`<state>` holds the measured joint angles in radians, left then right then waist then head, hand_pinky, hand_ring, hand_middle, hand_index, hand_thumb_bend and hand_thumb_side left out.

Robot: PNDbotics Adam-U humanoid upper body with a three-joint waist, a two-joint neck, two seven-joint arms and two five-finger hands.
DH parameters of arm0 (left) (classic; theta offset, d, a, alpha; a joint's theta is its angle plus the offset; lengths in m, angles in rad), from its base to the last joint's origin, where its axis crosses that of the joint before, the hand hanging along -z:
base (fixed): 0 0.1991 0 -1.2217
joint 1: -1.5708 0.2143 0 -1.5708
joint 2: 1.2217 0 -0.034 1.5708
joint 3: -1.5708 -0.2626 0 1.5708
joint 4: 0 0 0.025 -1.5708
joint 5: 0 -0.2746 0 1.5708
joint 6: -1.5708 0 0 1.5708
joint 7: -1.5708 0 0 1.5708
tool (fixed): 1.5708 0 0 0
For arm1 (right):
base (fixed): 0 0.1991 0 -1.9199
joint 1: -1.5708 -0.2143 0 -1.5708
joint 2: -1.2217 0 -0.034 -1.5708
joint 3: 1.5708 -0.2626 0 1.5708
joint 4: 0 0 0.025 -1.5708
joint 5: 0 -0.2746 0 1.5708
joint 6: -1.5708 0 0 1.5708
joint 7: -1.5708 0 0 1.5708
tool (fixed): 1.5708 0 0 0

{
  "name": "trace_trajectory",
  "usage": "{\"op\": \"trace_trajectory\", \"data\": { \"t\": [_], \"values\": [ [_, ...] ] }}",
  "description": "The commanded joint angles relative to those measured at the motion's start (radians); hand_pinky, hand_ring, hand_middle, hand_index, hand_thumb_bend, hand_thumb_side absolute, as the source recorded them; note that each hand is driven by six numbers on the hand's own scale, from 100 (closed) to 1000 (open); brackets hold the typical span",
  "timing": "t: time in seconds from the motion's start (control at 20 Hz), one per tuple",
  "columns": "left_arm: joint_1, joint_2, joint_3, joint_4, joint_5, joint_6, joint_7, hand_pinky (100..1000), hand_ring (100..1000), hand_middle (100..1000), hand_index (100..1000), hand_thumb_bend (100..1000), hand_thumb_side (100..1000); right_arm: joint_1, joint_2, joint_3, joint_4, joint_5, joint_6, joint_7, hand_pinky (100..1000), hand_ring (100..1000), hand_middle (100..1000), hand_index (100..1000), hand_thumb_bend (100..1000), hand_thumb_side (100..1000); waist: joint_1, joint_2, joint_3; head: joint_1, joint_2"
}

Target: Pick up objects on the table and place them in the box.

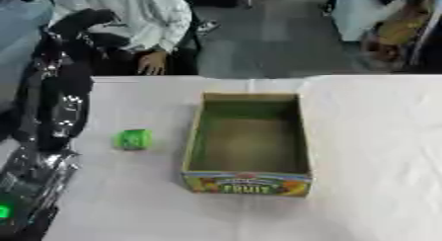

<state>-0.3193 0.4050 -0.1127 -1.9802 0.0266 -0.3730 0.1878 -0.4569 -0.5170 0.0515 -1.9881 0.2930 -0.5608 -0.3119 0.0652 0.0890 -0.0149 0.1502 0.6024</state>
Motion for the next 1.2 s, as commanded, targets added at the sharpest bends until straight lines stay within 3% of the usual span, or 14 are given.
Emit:
{"op": "trace_trajectory", "data": {
  "t": [0.05,0.45,0.55,0.6,0.65,0.7,0.75,0.95,1.05,1.2],
  "values": [
    [-0.005,0.022,0.012,-0.02,-0.005,0.002,0.004,629,662,808,883,374,588,-0.011,-0.018,-0.01,-0.012,0.003,-0.003,0.0,244,458,545,652,100,704,-0.005,-0.013,0.002,0.009,-0.01],
    [-0.004,0.022,0.016,-0.02,-0.011,0.004,0.009,631,662,808,882,362,585,-0.01,-0.018,-0.011,-0.012,0.003,-0.003,0.001,243,458,545,652,100,703,-0.005,-0.013,0.002,0.01,-0.015],
    [-0.004,0.026,0.028,-0.019,-0.036,0.027,0.014,623,647,812,887,363,590,-0.01,-0.017,-0.011,-0.012,0.003,-0.003,0.0,247,458,545,652,100,704,-0.005,-0.012,-0.002,0.006,-0.017],
    [-0.007,0.034,0.045,-0.018,-0.075,0.06,0.018,621,622,815,890,369,577,-0.01,-0.017,-0.014,-0.012,0.003,-0.003,-0.001,252,458,545,652,100,703,-0.006,-0.01,-0.005,-0.002,-0.019],
    [-0.011,0.043,0.06,-0.017,-0.127,0.097,0.024,624,619,819,891,320,556,-0.01,-0.017,-0.017,-0.012,0.003,-0.002,-0.004,258,458,545,653,100,710,-0.006,-0.01,-0.007,-0.006,-0.017],
    [-0.018,0.067,0.08,-0.008,-0.21,0.154,0.024,626,619,823,892,386,565,-0.008,-0.018,-0.021,-0.012,0.004,0.0,-0.007,264,459,545,653,100,703,-0.004,-0.011,-0.009,-0.007,-0.005],
    [-0.025,0.086,0.088,-0.005,-0.289,0.208,0.024,627,614,823,891,383,562,-0.006,-0.018,-0.023,-0.012,0.005,0.002,-0.01,268,459,545,653,100,703,-0.003,-0.012,-0.01,-0.006,0.003],
    [-0.049,0.19,0.07,0.034,-0.492,0.363,-0.043,637,598,827,909,373,579,0.003,-0.024,-0.028,-0.012,0.009,0.007,-0.016,261,456,545,653,100,703,0.004,-0.015,-0.012,-0.01,0.022],
    [-0.066,0.254,0.05,0.083,-0.56,0.434,-0.145,640,590,786,922,346,628,0.008,-0.029,-0.026,-0.012,0.011,0.008,-0.015,257,456,545,653,100,703,0.008,-0.016,-0.01,-0.016,0.03],
    [-0.101,0.35,0.015,0.195,-0.669,0.504,-0.388,681,619,784,931,414,654,0.014,-0.036,-0.022,-0.012,0.011,0.009,-0.011,257,456,545,653,100,703,0.016,-0.024,-0.01,-0.02,0.043]
  ]
}}
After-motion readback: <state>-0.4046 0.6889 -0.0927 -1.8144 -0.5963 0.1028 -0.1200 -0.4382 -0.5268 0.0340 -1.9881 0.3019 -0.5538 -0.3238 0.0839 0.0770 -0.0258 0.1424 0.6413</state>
